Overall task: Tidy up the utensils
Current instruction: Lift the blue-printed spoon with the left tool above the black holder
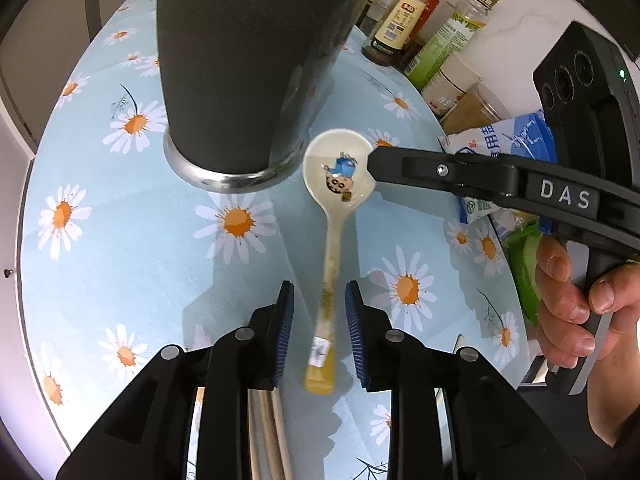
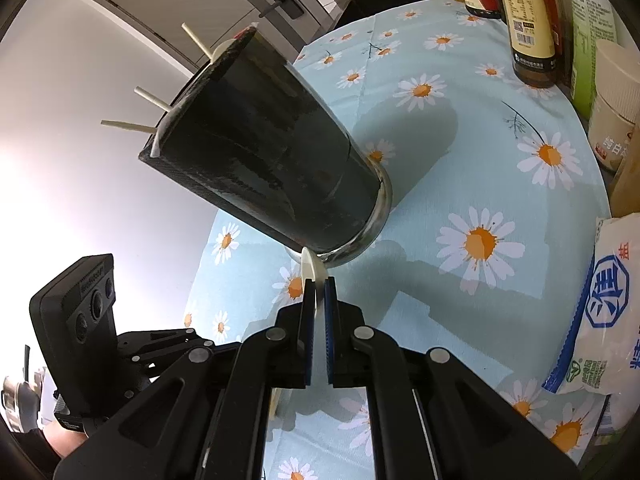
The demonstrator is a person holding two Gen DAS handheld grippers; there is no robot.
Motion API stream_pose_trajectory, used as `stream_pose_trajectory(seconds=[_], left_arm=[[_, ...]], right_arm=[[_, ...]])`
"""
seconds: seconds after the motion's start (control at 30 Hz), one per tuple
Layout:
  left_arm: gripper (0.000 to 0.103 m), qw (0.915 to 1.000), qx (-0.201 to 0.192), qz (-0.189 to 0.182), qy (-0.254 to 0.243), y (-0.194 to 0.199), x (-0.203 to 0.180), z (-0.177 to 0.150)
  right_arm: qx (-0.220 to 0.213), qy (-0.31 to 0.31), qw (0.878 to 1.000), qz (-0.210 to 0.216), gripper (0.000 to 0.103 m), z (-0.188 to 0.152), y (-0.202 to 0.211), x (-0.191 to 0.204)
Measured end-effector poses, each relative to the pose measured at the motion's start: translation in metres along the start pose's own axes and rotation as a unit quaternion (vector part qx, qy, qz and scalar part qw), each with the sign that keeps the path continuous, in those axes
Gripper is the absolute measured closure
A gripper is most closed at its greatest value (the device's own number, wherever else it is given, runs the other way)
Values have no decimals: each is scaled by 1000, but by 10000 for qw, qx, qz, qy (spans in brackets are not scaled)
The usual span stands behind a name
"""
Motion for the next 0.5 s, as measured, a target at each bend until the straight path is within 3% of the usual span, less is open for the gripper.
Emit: stream_pose_trajectory(seconds=[0.1,0.17,0.5], left_arm=[[80,10000,27,11,-42,-5,-3,-2],[95,10000,-14,23,-85,-5,-5,-2],[95,9991,-236,-28,-340,11,-20,10]], right_arm=[[-11,56,10000,11,97,0,2,3],[-31,99,9999,-43,97,0,3,5],[-274,226,9994,-12,97,13,28,14]])
Point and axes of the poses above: each gripper's, at about its wrist camera, not at the fingertips, and y roughly against the way its jaws point, x to its left, z to its top, the point moved 5 cm from there along -y, roughly the way its jaws point, and after that the axes turned 8 degrees about -z, right-handed, at the moved point
